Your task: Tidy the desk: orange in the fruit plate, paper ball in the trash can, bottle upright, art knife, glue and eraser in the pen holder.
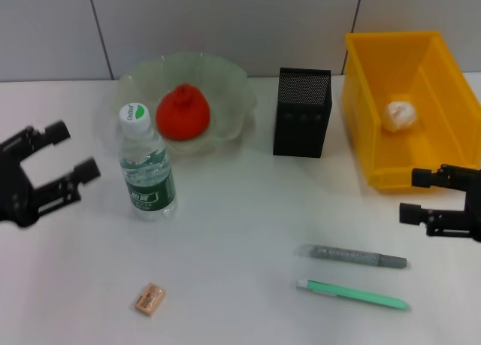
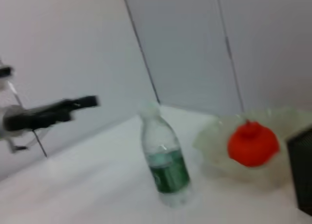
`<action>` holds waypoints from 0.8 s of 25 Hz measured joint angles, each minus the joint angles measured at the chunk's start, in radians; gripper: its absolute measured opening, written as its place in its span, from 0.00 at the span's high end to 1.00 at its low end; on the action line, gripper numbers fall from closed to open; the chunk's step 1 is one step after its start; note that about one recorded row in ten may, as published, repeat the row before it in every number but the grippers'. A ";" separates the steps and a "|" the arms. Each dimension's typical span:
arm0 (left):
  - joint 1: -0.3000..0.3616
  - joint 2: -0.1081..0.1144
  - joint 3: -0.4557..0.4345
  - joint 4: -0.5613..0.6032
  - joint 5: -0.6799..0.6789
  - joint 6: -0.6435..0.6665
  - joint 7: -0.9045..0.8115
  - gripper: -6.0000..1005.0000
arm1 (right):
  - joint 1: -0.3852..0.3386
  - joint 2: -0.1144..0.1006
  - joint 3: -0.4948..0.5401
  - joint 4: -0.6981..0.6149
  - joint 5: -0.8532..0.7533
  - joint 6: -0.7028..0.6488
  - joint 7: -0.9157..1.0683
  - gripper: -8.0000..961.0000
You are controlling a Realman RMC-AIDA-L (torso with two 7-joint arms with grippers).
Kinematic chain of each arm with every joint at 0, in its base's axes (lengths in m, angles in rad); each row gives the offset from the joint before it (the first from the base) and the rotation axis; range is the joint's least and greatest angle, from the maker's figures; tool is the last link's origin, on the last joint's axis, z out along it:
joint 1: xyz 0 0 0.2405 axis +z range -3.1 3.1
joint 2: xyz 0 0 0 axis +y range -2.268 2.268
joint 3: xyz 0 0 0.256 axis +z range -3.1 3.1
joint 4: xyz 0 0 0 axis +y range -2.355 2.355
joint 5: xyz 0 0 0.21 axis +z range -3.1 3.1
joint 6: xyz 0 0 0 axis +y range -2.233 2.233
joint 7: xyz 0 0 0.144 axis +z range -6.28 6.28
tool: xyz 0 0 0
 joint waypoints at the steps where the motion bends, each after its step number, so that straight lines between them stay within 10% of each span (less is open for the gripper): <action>1: 0.001 0.004 0.000 -0.007 0.009 0.011 0.001 0.19 | 0.007 -0.001 0.000 -0.028 -0.021 0.002 0.034 0.15; 9: -0.002 0.025 -0.001 -0.087 0.153 0.084 0.036 0.19 | 0.114 -0.011 -0.065 -0.256 -0.290 -0.047 0.369 0.15; 20: 0.018 0.032 -0.001 -0.087 0.193 0.194 0.115 0.19 | 0.274 -0.008 -0.418 -0.387 -0.526 -0.105 0.668 0.15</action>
